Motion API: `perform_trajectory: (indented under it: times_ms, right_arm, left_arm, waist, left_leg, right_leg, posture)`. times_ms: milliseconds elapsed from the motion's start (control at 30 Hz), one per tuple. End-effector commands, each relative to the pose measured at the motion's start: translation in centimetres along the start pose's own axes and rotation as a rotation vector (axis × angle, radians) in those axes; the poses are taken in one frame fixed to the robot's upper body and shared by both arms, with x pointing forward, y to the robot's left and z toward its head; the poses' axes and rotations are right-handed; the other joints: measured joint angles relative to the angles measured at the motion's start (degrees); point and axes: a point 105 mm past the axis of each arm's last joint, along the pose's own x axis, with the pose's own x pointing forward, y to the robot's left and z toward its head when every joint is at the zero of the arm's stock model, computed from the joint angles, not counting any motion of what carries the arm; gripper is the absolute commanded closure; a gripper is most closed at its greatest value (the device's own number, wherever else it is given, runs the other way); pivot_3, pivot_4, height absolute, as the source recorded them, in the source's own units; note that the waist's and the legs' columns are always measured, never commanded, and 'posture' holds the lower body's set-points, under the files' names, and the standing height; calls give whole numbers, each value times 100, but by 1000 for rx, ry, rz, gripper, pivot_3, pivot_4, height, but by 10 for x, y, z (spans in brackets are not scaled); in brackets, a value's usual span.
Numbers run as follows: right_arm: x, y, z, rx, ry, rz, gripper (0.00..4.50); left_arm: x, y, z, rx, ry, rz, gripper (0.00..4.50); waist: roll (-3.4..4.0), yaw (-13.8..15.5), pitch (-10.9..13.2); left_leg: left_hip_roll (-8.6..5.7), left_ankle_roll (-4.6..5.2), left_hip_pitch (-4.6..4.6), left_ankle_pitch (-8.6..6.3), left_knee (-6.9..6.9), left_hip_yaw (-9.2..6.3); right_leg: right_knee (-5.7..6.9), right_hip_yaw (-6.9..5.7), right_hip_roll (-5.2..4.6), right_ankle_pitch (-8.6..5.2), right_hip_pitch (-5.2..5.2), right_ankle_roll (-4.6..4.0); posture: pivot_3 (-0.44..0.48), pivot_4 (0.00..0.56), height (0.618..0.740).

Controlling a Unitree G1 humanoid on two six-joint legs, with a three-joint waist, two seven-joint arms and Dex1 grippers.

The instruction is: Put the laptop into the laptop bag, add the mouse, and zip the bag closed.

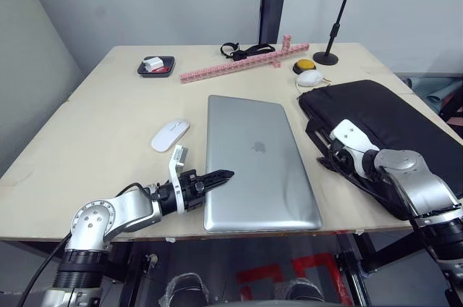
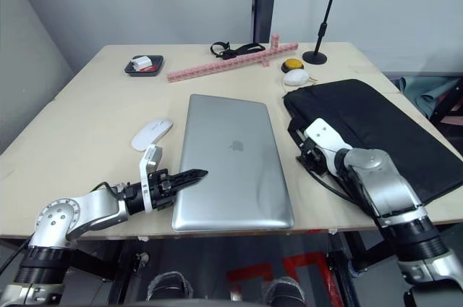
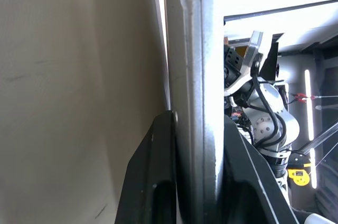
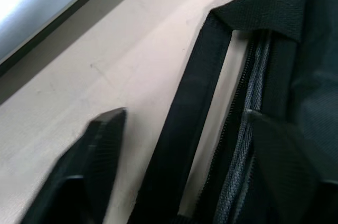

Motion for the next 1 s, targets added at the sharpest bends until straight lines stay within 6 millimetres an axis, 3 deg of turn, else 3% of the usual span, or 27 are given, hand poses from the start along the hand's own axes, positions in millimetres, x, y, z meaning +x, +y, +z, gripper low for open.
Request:
perform_trajectory:
  times_ms: [33, 100, 467, 533, 700, 833, 1000]
  right_arm:
    - [1, -1, 3, 49, -2, 4, 44]
    - [2, 4, 2, 54, 4, 22, 290]
    - [1, 6, -2, 98, 21, 46, 4002]
    - [1, 6, 0, 92, 15, 45, 4472]
    - [-5, 1, 9, 2, -10, 33, 4472]
    - [-18, -18, 28, -117, -52, -29, 4472]
    - [-31, -31, 41, -174, -84, -65, 3031]
  left_arm:
    - [0, -19, 2, 52, -7, -94, 4114]
    - [1, -19, 2, 54, -9, -94, 4114]
    - [3, -20, 2, 63, -15, -100, 4114]
    - [4, -20, 3, 65, -16, -100, 4114]
    - [4, -20, 3, 71, -14, -100, 4114]
    - [4, -21, 4, 75, -12, -101, 4114]
    - [5, -21, 5, 78, -11, -104, 4114]
  waist:
    - [0, -2, -1]
    - [0, -1, -2]
    - [2, 38, -6]
    - [2, 54, -6]
    - [2, 61, -6]
    - [1, 61, -6]
    - [1, 55, -6]
  left_leg:
    - [0, 0, 1, 0, 0, 0]
    - [0, -1, 2, 1, 1, 0]
    - [0, -9, 9, -3, 7, 0]
    - [0, -11, 9, -3, 7, -1]
    - [0, -12, 7, -2, 6, -1]
    - [0, -13, 7, -2, 5, -1]
    - [0, -12, 8, -2, 6, 0]
  right_leg:
    - [1, 0, 0, 0, 0, 0]
    - [4, 1, 0, 0, 0, 0]
    - [16, 4, 0, 0, 4, 0]
    - [18, 4, 0, 0, 4, 0]
    - [15, 3, 0, 0, 3, 0]
    - [14, 3, 0, 0, 3, 1]
    - [16, 3, 0, 0, 3, 1]
  posture:
    - [0, 150, 740]
    - [0, 150, 740]
    - [0, 150, 740]
    - [0, 150, 740]
    - [0, 150, 740]
    - [0, 150, 740]
    - [0, 150, 740]
